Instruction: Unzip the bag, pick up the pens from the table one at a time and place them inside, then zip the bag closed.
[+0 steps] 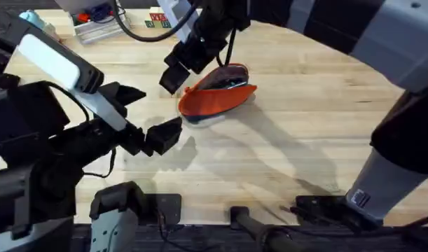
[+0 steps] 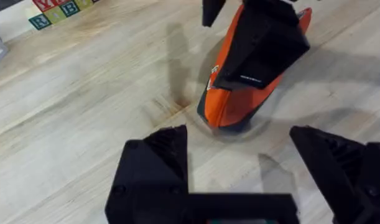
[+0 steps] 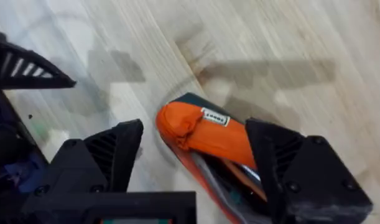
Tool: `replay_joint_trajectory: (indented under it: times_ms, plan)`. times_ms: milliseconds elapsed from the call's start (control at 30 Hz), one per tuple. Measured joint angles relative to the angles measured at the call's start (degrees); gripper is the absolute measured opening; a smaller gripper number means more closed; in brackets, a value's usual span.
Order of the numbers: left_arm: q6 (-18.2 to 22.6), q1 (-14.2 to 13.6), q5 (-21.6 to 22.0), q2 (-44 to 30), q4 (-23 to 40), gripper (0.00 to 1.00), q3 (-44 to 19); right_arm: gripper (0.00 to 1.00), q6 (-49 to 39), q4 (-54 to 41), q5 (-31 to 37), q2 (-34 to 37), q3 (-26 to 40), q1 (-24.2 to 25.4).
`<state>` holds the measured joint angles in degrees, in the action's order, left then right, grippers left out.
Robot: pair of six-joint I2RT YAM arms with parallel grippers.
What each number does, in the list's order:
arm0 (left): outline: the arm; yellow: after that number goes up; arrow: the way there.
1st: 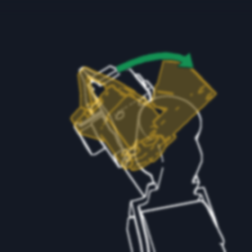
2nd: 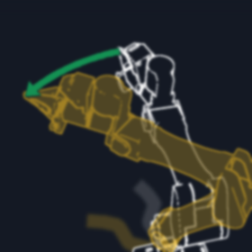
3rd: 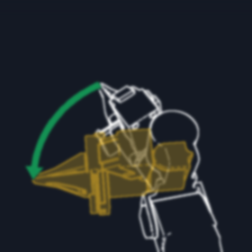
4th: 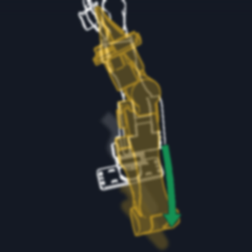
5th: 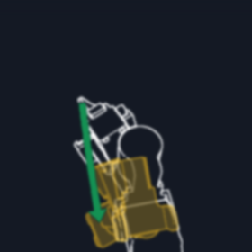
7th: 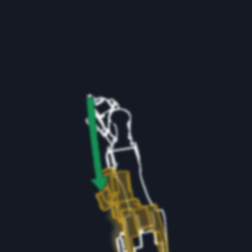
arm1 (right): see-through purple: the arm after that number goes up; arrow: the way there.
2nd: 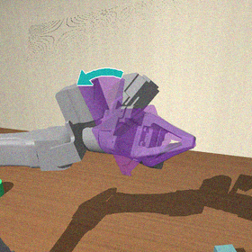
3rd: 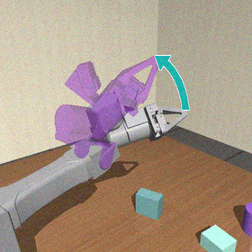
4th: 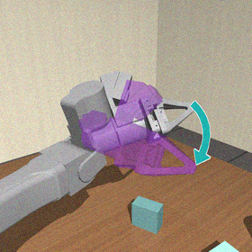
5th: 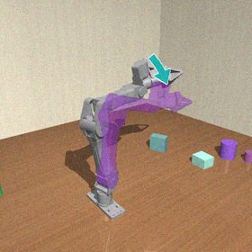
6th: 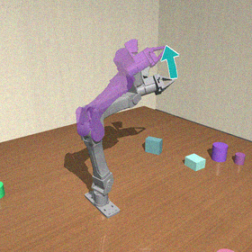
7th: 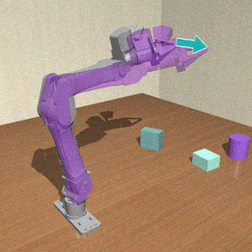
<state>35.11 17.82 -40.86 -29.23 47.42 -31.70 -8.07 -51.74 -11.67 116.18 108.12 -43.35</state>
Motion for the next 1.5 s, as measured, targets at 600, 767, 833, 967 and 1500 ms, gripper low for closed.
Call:
replay_joint_trajectory:
  times_ms: [600,767,833,967,1500]
  plan:
    - [0.0,0.0,0.0,0.0,0.0,0.993,0.0,0.998,6.4,-2.7,0.6,3.5,0.1,-0.9]
    - [0.0,0.0,0.0,0.0,0.0,0.994,0.0,0.997,6.4,-3.8,0.9,3.5,0.1,-1.3]
    - [0.0,0.0,0.0,0.0,0.0,0.993,0.0,0.997,6.4,-3.8,1.0,3.5,0.1,-1.3]
    - [0.0,0.0,0.0,0.0,0.0,0.993,0.0,0.997,6.4,-3.8,1.0,3.5,0.1,-1.4]
    - [0.0,0.0,0.0,0.0,0.0,0.993,0.0,0.934,6.4,-4.2,1.2,4.1,0.2,-1.4]
